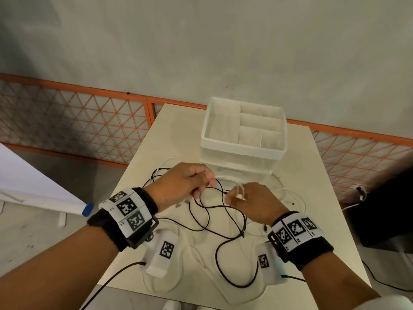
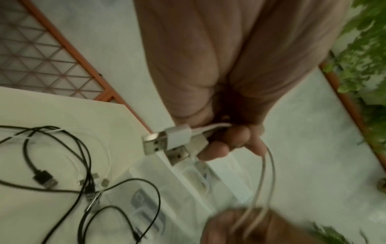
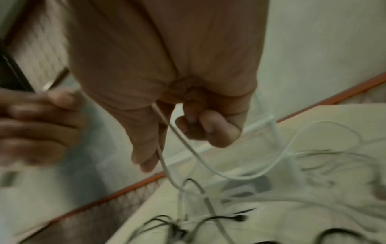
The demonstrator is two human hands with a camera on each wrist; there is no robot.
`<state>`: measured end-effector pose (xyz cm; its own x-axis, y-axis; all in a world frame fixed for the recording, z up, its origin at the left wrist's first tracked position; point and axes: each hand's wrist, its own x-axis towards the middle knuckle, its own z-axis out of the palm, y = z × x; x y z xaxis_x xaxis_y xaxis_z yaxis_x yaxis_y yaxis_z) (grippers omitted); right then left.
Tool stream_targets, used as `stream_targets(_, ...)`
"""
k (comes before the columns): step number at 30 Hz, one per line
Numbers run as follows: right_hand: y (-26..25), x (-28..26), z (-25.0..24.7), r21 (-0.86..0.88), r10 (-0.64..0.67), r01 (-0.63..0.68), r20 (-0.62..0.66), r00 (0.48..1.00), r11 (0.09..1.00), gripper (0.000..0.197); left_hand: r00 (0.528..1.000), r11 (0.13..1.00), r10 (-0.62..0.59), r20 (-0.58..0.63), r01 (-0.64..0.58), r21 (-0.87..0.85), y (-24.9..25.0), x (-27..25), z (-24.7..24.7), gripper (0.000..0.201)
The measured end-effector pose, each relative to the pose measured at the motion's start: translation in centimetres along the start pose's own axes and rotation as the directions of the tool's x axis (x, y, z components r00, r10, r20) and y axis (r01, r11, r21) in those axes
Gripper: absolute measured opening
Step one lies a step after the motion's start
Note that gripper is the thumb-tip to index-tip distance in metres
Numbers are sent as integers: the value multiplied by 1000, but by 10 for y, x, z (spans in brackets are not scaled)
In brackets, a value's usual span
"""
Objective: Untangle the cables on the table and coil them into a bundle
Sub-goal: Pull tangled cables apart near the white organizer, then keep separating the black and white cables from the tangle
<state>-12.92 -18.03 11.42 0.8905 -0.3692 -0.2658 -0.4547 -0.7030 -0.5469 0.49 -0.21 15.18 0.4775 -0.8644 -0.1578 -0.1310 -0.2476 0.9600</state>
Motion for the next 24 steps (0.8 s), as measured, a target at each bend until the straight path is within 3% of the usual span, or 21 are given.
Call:
stream_targets(2,30,6,-3,-68,150,-150,-7,989,986,22,1000,1000,7,29,-7,4,3,-4,-12,24)
stream_targets(4,53,9,-12,-27,272,-284,-212,939,958,17,997,987,-22,79,9,161,0,-7,-21,22)
stream_targets(6,65,8,-17,66,236,-237,-518,822,969,13,990,914,-107,96,60,402,-13,-7,-21,23)
stream_targets(7,68,8,-17,97,181,-154,-626,758,983,14,987,878,-148,57,105,466,-24,-5,-18,24)
stream_targets(8,69,7,-14,113,138,-84,-664,735,990,19,982,861,-189,-7,169,479,-37,-3,-15,26)
stream_targets(10,74,8,2,131,116,-49,-571,813,990,40,948,876,-287,-140,319,362,-61,1,-7,28)
stream_targets(12,78,6,21,133,204,-166,-369,907,977,66,918,889,-334,-215,383,253,-76,4,2,30)
stream_targets(13,79,3,30,120,245,-217,-315,917,969,71,911,889,-336,-240,391,238,-81,6,5,31)
stream_targets(14,76,-1,38,110,276,-254,-313,909,961,66,904,887,-333,-267,396,236,-83,8,7,31)
stream_targets(16,68,-5,55,107,268,-246,-351,897,963,32,886,899,-334,-321,402,173,-83,12,8,26)
stream_targets(17,64,-4,65,107,245,-221,-320,915,969,19,880,912,-332,-339,391,121,-82,15,7,22)
stream_targets(19,56,1,84,114,176,-158,-169,970,981,18,881,942,-298,-368,333,35,-71,19,5,18)
stream_targets(21,42,8,94,68,143,-143,1,990,987,12,894,972,-230,-384,234,-39,-54,21,3,17)
stream_targets(22,35,14,97,20,147,-147,31,989,989,22,903,981,-192,-384,179,-68,-44,22,1,17)
stream_targets(24,23,27,98,-15,189,-191,-63,980,982,53,923,991,-116,-367,80,-110,-27,23,-2,17)
